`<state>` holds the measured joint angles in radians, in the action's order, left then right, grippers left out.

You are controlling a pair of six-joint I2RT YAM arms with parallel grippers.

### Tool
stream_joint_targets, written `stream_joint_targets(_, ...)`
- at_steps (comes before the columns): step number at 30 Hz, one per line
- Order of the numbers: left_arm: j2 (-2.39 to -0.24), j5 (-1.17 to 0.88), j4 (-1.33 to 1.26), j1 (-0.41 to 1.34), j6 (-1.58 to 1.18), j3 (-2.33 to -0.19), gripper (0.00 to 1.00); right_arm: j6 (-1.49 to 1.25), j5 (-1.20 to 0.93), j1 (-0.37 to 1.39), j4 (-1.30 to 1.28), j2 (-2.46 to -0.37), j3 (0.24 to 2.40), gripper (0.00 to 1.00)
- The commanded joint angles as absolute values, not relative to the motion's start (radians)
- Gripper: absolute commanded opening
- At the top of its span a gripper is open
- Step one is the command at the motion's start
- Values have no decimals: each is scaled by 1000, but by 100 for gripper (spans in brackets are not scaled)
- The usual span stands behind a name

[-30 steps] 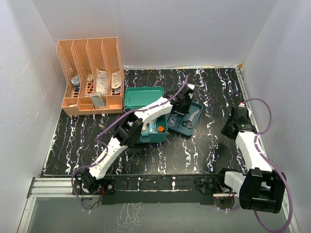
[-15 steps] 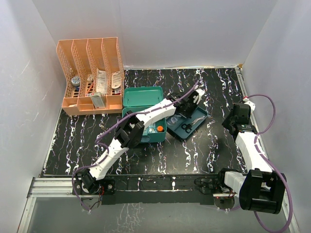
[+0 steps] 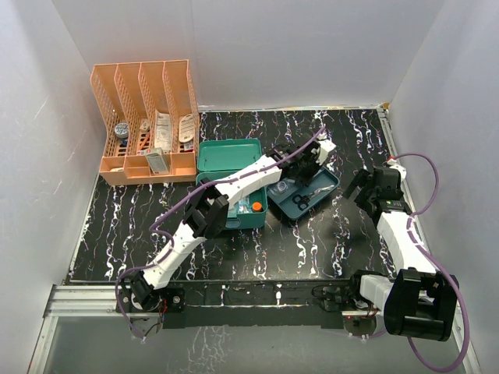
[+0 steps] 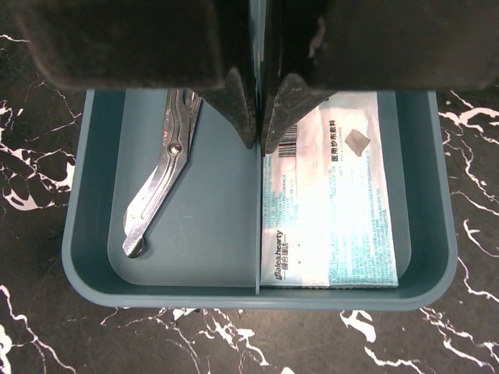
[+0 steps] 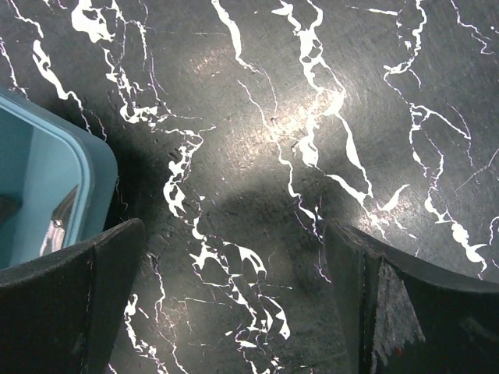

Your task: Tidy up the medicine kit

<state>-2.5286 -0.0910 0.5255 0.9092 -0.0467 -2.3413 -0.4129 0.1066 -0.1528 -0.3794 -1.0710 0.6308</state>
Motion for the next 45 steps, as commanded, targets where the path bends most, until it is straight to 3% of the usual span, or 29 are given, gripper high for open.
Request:
stream_joint_targets(1,-2414,-123,536,916,-1,-2410,0,-404,138,-157,-335,-1065,626,98)
stream_joint_targets(45,-2356,-327,744,948,652,-2467,0,-436,138,-163,-337,-1049,590,98)
